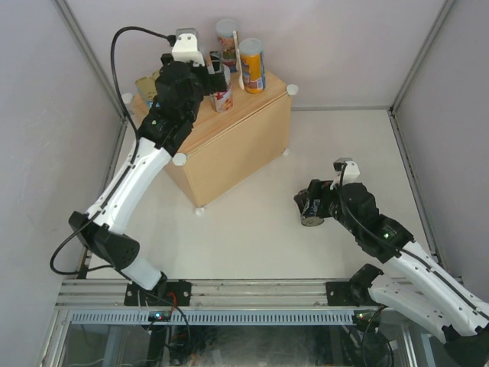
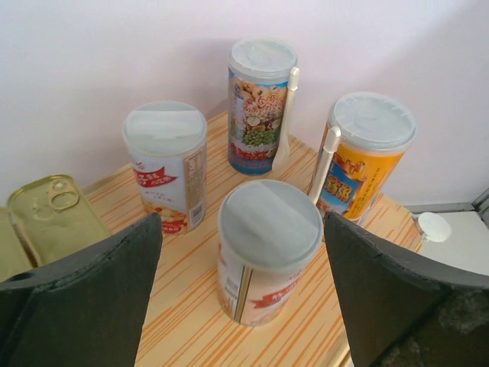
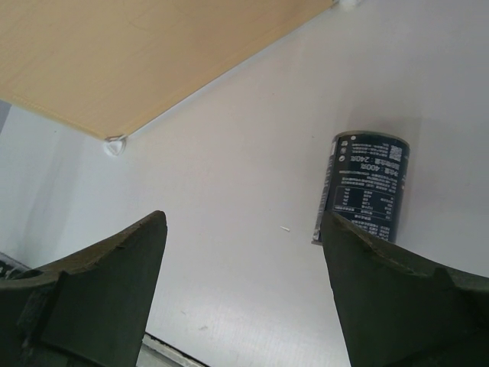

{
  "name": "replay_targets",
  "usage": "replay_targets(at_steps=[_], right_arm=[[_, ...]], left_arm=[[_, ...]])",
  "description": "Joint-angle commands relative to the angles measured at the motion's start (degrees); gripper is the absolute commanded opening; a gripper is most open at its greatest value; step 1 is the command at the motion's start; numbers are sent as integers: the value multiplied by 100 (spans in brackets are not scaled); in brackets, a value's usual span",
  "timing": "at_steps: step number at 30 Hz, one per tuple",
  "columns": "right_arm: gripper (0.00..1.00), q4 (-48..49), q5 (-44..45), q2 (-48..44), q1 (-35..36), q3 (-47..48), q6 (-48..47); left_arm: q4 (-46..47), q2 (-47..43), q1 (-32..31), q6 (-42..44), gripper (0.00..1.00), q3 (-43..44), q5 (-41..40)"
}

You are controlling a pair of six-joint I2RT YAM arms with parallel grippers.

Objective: Place and organize the canned foods onto the counter

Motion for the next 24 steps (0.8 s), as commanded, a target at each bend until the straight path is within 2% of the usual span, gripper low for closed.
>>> replay_targets(at_steps=[1,7,18,24], right_arm=[[81,227,54,162,-282,-43,-115],[81,67,87,542,-659,-75,-133],[83,116,124,1588,-920,-281,-79],[83,400,165,2098,-923,-434,-7]], left_arm=[[596,-839,-98,-142,90,-523,-141],[798,-1689,-639,87,89,-1302,-391],[1395,-3035,-2418,205,88,-3391,-1072],[1502,-3097,-3385,424,88,-3764,-1538]])
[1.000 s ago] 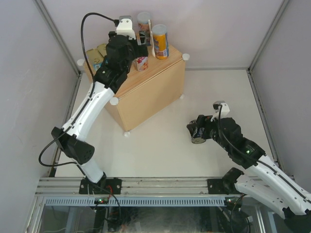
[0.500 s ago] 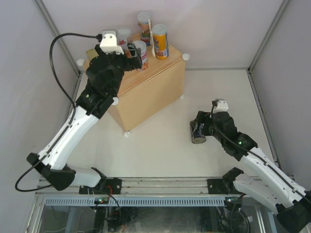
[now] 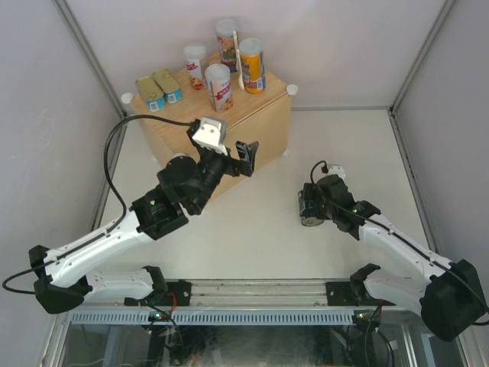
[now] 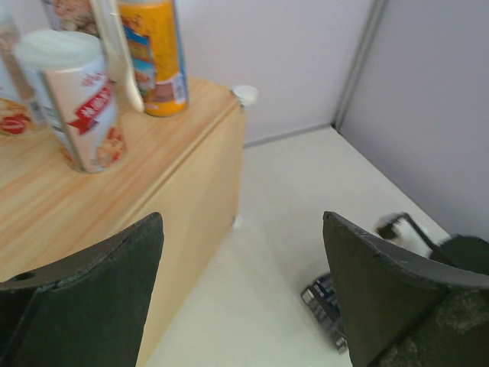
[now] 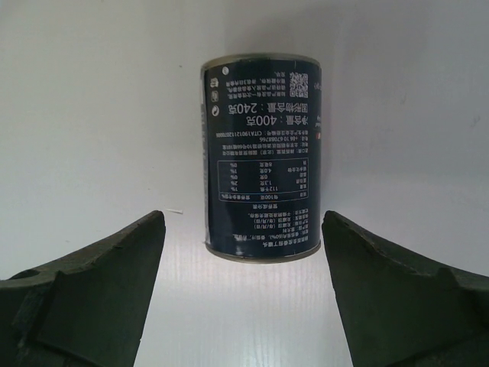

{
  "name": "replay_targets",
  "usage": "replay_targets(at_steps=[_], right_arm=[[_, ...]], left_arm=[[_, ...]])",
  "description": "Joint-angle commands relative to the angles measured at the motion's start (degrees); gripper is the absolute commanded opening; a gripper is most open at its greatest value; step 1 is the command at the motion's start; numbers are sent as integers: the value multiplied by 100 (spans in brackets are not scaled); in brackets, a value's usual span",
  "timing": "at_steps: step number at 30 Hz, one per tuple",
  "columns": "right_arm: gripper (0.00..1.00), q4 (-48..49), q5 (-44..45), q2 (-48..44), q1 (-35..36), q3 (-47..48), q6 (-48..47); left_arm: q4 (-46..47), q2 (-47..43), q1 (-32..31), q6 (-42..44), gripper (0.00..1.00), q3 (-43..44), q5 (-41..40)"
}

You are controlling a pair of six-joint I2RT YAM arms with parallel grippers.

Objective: Place and organize the canned foods onto the counter

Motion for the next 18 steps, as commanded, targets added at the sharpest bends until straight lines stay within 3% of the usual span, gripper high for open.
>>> replay_targets(at_steps=[1,9,18], right_arm=[[83,390,94,297,-36,-49,11],[83,713,-29,840,-39,-231,107],[83,903,-166,1294,81,-293,179]], left_arm=[[429,-164,-589,248,88,-262,-506],[796,-283,-1169,150,88,-808,-758],[1002,-354,-1364,-31,88,-1187,-861]])
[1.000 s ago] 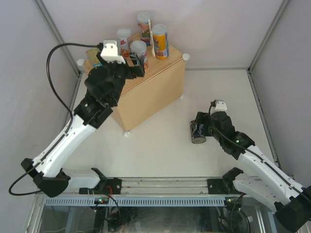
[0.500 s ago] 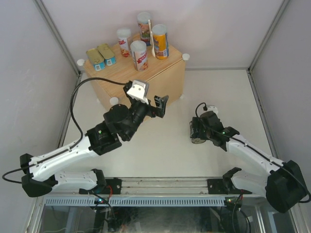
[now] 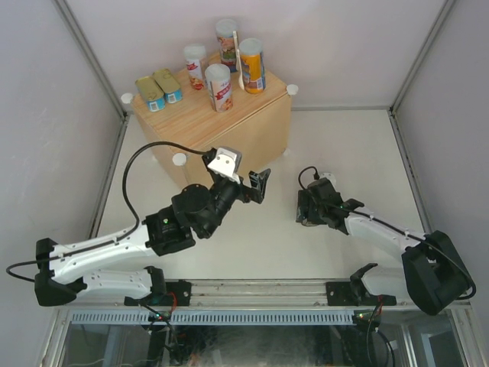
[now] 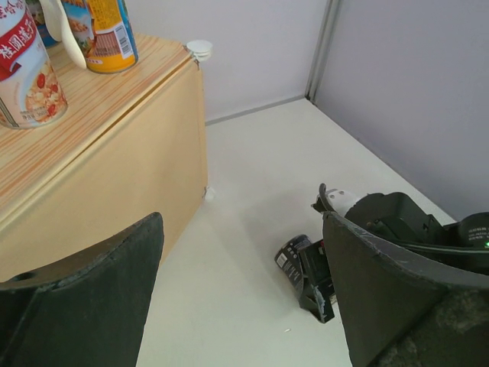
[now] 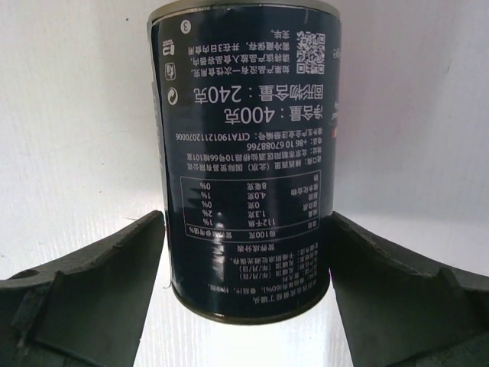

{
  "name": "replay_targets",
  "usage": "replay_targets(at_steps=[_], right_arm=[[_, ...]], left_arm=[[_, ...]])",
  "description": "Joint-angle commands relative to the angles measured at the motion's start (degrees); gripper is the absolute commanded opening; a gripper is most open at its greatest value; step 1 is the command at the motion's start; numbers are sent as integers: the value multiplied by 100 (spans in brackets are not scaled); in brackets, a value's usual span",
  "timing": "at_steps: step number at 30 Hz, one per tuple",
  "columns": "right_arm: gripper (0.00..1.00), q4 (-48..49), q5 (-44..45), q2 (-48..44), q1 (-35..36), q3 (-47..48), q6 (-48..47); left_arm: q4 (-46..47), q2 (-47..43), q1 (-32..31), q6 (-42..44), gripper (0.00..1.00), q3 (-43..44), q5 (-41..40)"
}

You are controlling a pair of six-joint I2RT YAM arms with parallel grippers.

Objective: Place and organize the canned foods onto the counter

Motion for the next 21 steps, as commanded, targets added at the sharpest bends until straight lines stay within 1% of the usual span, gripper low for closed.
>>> replay_targets(at_steps=[1,5,10,15,21], right_arm=[[82,332,-50,122,114,8,136],[73,289,148,76,333,-18,185],[56,96,367,-293,658,-1,201],[50,-415,522,-525,1161,386,135],[49,-1303,532,-448,1761,1212,71]], left_arm=[[366,-170,-127,-96,88,-188,-182],[385,-210,-210,-140,88,-294,-248],[399,-301,-322,-155,88,-366,-358],[407,-386,-430,-104,87,-395,-515],[428,-457,-584,-12,87,-418,-719]])
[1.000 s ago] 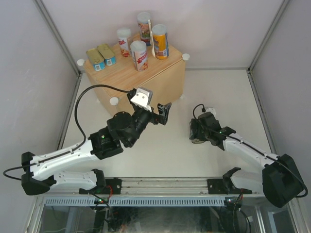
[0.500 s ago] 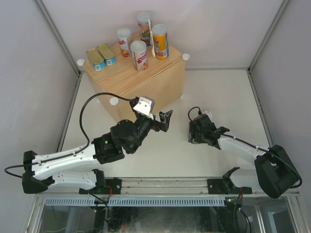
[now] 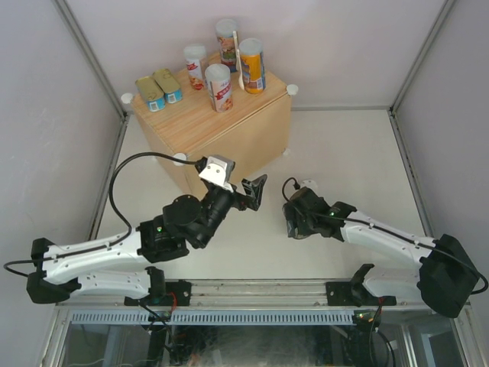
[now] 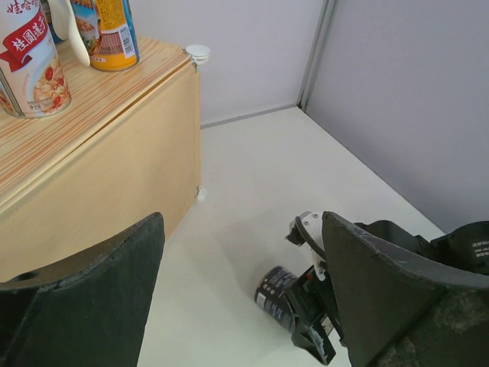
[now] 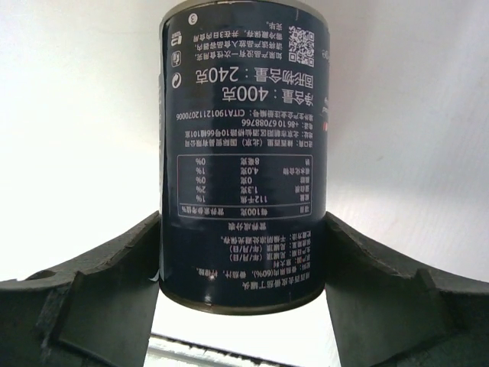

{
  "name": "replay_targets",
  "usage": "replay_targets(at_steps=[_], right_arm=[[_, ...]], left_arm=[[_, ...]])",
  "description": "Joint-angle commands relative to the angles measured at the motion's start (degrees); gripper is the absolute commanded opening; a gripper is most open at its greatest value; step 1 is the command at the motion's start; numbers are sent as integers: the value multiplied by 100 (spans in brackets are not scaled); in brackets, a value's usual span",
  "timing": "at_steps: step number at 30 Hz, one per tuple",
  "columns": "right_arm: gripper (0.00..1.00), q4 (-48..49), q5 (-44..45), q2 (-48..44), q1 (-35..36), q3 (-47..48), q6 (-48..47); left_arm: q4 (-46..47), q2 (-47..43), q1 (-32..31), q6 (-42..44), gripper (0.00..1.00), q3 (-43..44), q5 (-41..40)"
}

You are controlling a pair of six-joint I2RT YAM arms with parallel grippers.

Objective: Place and organize the canned foods onto the counter

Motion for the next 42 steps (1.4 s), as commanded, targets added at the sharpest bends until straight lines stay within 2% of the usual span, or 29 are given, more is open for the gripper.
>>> replay_targets(at_steps=[1,13,36,42], right_arm=[[49,-254,217,-151,390,929,-44],[49,-1086,177,184,1129,1773,-37],[50,-2955,-429,779,1504,2453,-31],[50,-2993,-488,858,1489,2515,-102]], left_arm=[[253,-145,-147,32,87,-158,-274],[282,-275,-421,216,87,-169,-590],[599,-682,-592,449,86,-398,-634],[653,-655,-615,450,86,-406,-594]])
